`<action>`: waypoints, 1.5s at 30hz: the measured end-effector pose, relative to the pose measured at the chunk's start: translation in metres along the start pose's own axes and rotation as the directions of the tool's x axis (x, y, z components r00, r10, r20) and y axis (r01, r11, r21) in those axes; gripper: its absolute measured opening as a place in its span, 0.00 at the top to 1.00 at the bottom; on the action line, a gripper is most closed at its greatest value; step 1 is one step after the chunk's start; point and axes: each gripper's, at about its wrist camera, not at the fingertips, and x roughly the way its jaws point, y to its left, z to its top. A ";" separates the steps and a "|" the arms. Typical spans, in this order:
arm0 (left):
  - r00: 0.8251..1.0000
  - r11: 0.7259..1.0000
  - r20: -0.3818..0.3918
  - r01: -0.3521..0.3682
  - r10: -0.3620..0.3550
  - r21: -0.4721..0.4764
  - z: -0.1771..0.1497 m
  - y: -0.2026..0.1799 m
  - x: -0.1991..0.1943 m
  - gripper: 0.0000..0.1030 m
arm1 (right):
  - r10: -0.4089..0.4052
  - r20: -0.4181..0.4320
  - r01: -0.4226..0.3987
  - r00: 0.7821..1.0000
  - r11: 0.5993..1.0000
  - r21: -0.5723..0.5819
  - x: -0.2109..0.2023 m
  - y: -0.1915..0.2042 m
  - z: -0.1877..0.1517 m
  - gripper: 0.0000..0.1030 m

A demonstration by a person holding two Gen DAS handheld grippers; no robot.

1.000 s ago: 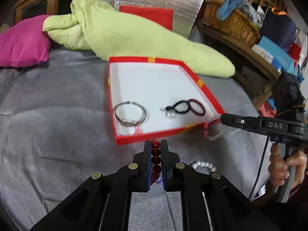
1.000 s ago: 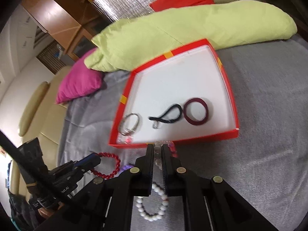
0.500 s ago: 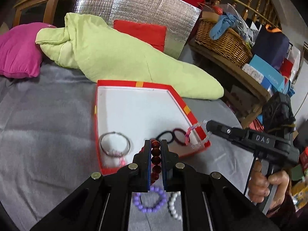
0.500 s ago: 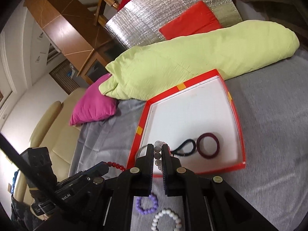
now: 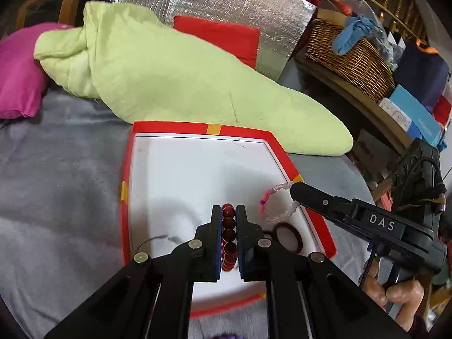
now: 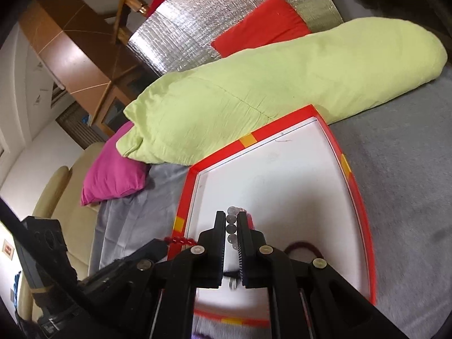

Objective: Organize jewelry
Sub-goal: 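Lower the red and pink bead bracelets into the red box and open both tools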

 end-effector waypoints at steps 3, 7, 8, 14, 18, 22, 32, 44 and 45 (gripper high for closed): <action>1.000 1.000 -0.001 0.011 -0.011 0.003 0.008 -0.003 0.013 0.91 | 0.010 0.012 -0.010 1.000 1.000 0.021 0.010 -0.003 0.007 0.92; 1.000 1.000 -0.006 0.010 -0.010 0.010 0.015 -0.007 0.027 0.91 | 0.016 0.016 -0.017 1.000 0.998 0.056 0.022 -0.011 0.011 0.91; 1.000 1.000 -0.008 0.009 -0.008 0.010 0.015 -0.007 0.030 0.91 | 0.017 0.015 -0.018 1.000 0.998 0.067 0.025 -0.014 0.011 0.91; 0.997 0.997 -0.028 -0.070 0.069 -0.021 0.013 0.004 0.048 0.90 | -0.037 0.006 0.036 0.999 0.993 0.109 0.037 -0.031 0.012 0.88; 0.989 0.990 -0.052 -0.140 0.138 -0.036 0.009 0.015 0.048 0.75 | -0.093 0.009 0.092 0.996 0.990 0.110 0.030 -0.036 0.016 0.79; 0.986 0.985 0.000 -0.169 0.169 -0.048 0.009 0.016 0.023 0.66 | -0.088 0.070 0.081 0.994 0.993 0.090 0.005 -0.033 0.021 0.77; 0.947 0.948 0.032 -0.317 0.319 -0.037 -0.017 0.008 -0.029 0.47 | -0.102 0.051 0.103 0.993 0.995 -0.016 -0.037 -0.018 0.008 0.77; 0.888 0.877 0.028 -0.458 0.459 0.142 -0.084 -0.017 -0.064 0.37 | -0.119 -0.009 0.118 0.993 0.992 -0.039 -0.080 -0.016 -0.026 0.68; 0.885 0.873 0.030 -0.463 0.464 0.152 -0.090 -0.018 -0.069 0.37 | -0.121 -0.018 0.120 0.992 0.992 -0.047 -0.083 -0.014 -0.031 0.67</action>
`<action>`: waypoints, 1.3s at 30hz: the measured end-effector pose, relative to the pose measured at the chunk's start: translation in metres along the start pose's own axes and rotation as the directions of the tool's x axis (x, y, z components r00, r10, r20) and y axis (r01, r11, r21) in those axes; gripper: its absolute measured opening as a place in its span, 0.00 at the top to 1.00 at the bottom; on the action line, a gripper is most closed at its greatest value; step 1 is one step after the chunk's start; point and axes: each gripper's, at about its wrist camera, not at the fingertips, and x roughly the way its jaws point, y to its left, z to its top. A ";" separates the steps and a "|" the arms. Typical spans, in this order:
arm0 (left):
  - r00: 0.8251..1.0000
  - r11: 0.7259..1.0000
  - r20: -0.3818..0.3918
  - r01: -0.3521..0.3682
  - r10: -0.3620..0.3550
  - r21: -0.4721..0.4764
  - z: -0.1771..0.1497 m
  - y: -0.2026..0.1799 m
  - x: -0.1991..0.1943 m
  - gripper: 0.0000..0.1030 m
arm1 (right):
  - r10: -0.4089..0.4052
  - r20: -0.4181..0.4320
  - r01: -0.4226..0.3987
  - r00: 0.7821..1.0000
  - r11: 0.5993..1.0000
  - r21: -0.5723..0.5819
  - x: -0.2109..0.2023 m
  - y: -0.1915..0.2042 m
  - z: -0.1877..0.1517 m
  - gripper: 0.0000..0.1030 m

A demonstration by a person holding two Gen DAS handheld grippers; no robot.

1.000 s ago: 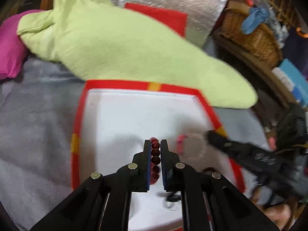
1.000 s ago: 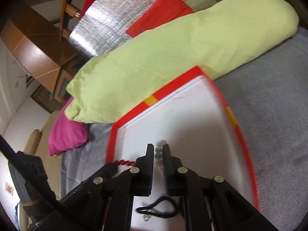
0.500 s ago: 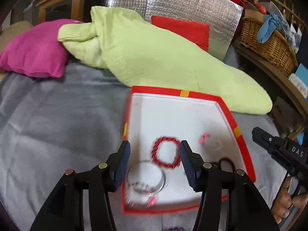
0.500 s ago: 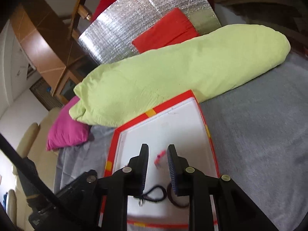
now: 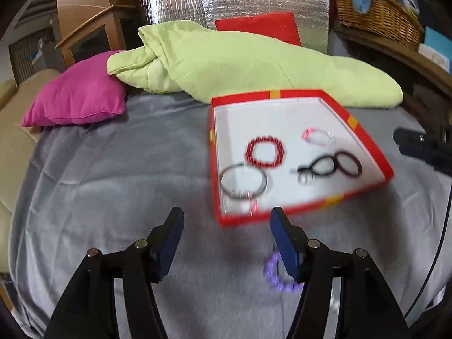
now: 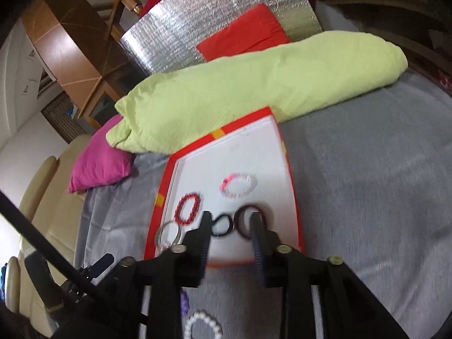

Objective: Organize jewelry
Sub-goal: 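Withdraw both tools from the box above the purple and white bracelets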

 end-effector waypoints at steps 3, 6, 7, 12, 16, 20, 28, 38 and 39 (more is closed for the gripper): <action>1.000 0.999 0.016 -0.016 0.016 0.028 -0.015 0.001 -0.015 0.37 | -0.024 -0.025 0.023 0.999 0.999 -0.032 -0.008 0.006 -0.015 0.67; 0.999 0.998 0.038 -0.028 0.026 0.051 -0.025 0.005 -0.028 0.37 | -0.042 -0.068 0.040 0.997 0.999 -0.035 -0.015 0.006 -0.033 0.67; 0.999 0.998 0.042 -0.029 0.027 0.053 -0.027 0.006 -0.030 0.37 | -0.050 -0.076 0.047 0.996 0.998 -0.037 -0.016 0.006 -0.036 0.67; 0.999 0.998 0.038 -0.033 0.031 0.062 -0.031 0.014 -0.029 0.37 | -0.100 -0.148 0.089 0.984 0.993 -0.082 -0.012 0.013 -0.059 0.67; 0.999 0.998 0.017 -0.038 0.037 0.044 -0.030 0.022 -0.020 0.37 | -0.113 -0.192 0.094 0.975 0.990 -0.104 0.002 0.018 -0.065 0.67; 0.999 0.998 0.006 -0.043 0.043 0.042 -0.030 0.024 -0.013 0.37 | -0.111 -0.229 0.093 0.967 0.991 -0.092 0.015 0.020 -0.066 0.67; 0.999 0.995 -0.022 -0.048 0.050 0.085 -0.032 0.014 -0.003 0.37 | -0.105 -0.272 0.077 0.956 0.991 -0.111 0.023 0.027 -0.069 0.67; 0.996 0.992 -0.068 -0.048 0.056 0.121 -0.036 0.002 0.011 0.37 | -0.081 -0.301 0.056 0.950 0.994 -0.093 0.021 0.019 -0.071 0.67; 0.996 0.991 -0.073 -0.048 0.057 0.123 -0.036 0.002 0.012 0.37 | -0.079 -0.304 0.053 0.949 0.994 -0.092 0.021 0.018 -0.071 0.67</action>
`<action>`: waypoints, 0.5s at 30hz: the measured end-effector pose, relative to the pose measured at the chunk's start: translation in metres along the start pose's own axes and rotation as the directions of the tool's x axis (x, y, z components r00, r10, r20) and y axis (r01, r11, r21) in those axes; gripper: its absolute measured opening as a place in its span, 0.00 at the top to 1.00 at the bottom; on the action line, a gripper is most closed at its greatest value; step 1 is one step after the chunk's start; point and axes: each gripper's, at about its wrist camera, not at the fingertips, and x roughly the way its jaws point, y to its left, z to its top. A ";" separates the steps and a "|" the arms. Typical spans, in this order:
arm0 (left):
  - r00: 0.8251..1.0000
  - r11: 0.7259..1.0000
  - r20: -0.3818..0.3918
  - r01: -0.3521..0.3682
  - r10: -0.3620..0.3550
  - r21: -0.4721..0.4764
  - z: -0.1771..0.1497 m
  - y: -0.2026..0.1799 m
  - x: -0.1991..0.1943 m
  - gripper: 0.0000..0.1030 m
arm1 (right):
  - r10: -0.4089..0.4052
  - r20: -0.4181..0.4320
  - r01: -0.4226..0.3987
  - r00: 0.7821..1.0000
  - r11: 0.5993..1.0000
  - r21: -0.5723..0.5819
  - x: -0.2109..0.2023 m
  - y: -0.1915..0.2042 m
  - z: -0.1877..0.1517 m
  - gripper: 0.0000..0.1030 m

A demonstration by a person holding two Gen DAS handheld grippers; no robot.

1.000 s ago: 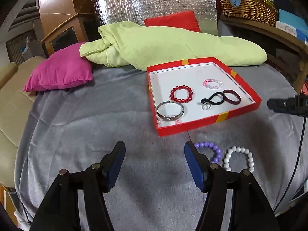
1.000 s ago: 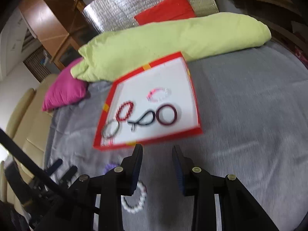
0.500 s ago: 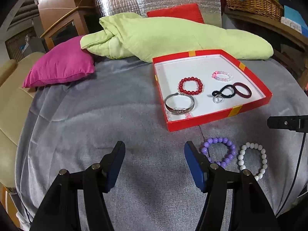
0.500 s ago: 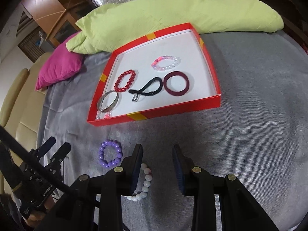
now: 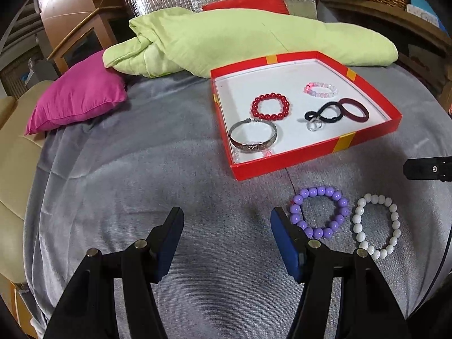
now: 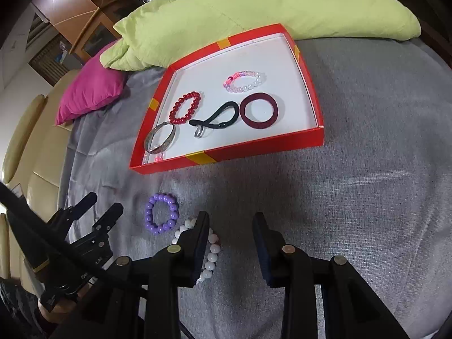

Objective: Organize jewelry
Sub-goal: 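Withdraw both tools from the box above the purple and white bracelets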

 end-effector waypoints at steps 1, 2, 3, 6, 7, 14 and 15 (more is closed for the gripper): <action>1.000 1.000 -0.005 0.000 0.000 0.001 0.000 -0.001 0.001 0.37 | 0.003 -0.003 -0.003 1.000 1.000 -0.001 0.000 0.000 0.000 0.67; 1.000 1.000 -0.010 0.001 -0.001 0.002 -0.001 -0.001 0.002 0.37 | 0.003 -0.008 -0.003 1.000 1.000 -0.005 0.001 0.000 -0.001 0.67; 1.000 1.000 -0.019 0.000 0.000 0.001 -0.001 -0.001 0.004 0.37 | 0.003 -0.012 -0.003 1.000 1.000 -0.010 0.001 0.000 -0.001 0.67; 0.999 1.000 -0.041 0.001 -0.001 -0.006 -0.002 0.000 0.009 0.37 | 0.018 -0.029 -0.019 0.999 1.000 -0.024 0.004 0.002 -0.004 0.67; 0.999 1.000 -0.049 0.003 -0.003 -0.011 -0.002 0.001 0.010 0.37 | 0.024 -0.033 -0.025 0.999 0.999 -0.030 0.004 0.003 -0.005 0.67; 0.998 1.000 -0.059 0.003 -0.004 -0.020 -0.003 0.003 0.012 0.37 | 0.025 -0.072 -0.034 0.997 0.992 -0.118 0.015 0.023 -0.014 0.67; 0.998 1.000 -0.059 0.003 -0.004 -0.019 -0.004 0.003 0.012 0.37 | 0.018 -0.076 -0.028 0.997 0.991 -0.129 0.017 0.025 -0.015 0.67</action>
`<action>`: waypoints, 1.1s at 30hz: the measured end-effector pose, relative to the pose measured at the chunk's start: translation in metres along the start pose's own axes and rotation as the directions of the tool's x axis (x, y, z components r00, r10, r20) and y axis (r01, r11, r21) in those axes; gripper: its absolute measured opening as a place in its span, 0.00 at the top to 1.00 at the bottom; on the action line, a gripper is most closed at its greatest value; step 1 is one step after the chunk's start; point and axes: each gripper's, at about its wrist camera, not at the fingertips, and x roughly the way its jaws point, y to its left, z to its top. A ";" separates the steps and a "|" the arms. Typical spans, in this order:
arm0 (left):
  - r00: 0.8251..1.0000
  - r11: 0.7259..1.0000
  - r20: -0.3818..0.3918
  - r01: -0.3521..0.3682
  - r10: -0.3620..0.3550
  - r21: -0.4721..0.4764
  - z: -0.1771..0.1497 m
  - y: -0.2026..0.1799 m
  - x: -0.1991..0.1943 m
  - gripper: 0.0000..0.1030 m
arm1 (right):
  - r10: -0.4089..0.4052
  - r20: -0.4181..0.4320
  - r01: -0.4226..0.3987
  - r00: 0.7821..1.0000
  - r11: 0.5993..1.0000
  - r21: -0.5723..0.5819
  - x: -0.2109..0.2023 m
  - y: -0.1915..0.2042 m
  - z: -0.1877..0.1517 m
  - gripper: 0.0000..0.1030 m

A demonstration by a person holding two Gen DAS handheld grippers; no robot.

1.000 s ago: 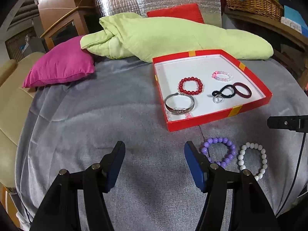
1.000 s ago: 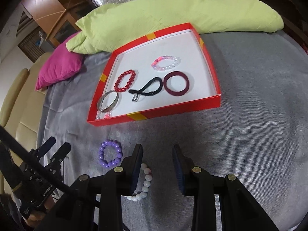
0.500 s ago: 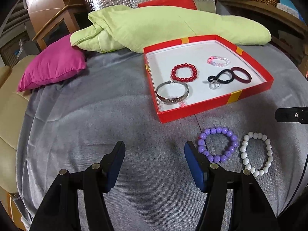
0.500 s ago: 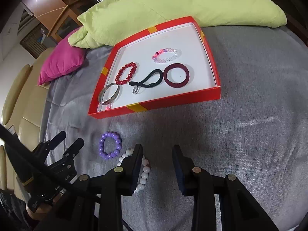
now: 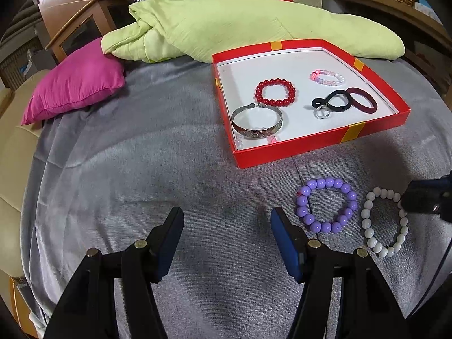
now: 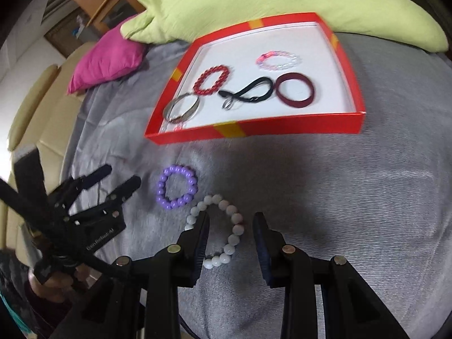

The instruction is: Organize jewelry

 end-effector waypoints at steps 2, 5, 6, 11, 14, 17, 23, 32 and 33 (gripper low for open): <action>1.000 1.000 -0.002 0.000 0.000 0.002 0.000 0.000 0.001 0.37 | -0.025 -0.015 0.024 1.000 0.999 -0.027 0.007 0.005 -0.002 0.67; 1.000 1.000 -0.006 0.001 -0.001 -0.001 0.000 0.001 0.001 0.37 | -0.095 -0.021 0.093 0.995 0.992 -0.081 0.019 0.012 -0.006 0.83; 1.000 1.000 -0.006 0.003 -0.003 -0.002 -0.001 0.001 0.001 0.37 | -0.144 -0.002 0.143 0.990 0.982 -0.122 0.020 0.018 -0.008 0.88; 1.000 0.999 -0.008 0.029 -0.029 -0.014 0.000 0.000 0.000 0.37 | -0.198 0.072 0.204 0.978 0.974 -0.097 0.008 0.009 -0.004 0.90; 0.997 0.997 -0.006 0.078 -0.078 -0.029 0.002 -0.002 0.000 0.37 | -0.227 0.060 0.226 0.972 0.974 0.014 0.005 -0.015 0.001 0.90; 0.994 0.993 -0.001 0.112 -0.112 -0.030 0.004 -0.006 -0.001 0.37 | -0.210 0.036 0.206 0.977 0.976 0.075 0.004 -0.031 0.004 0.90; 0.991 0.991 -0.021 0.135 -0.136 -0.024 0.006 -0.015 0.004 0.37 | -0.202 0.024 0.200 0.979 0.977 0.069 0.005 -0.033 0.003 0.89; 0.990 0.990 -0.038 0.137 -0.139 -0.030 0.007 -0.017 0.011 0.37 | -0.143 0.028 0.140 0.989 0.987 0.081 0.005 -0.042 0.000 0.87; 0.989 0.990 -0.040 0.139 -0.140 -0.031 0.007 -0.017 0.012 0.37 | -0.141 0.027 0.139 0.990 0.988 0.074 0.005 -0.043 0.000 0.87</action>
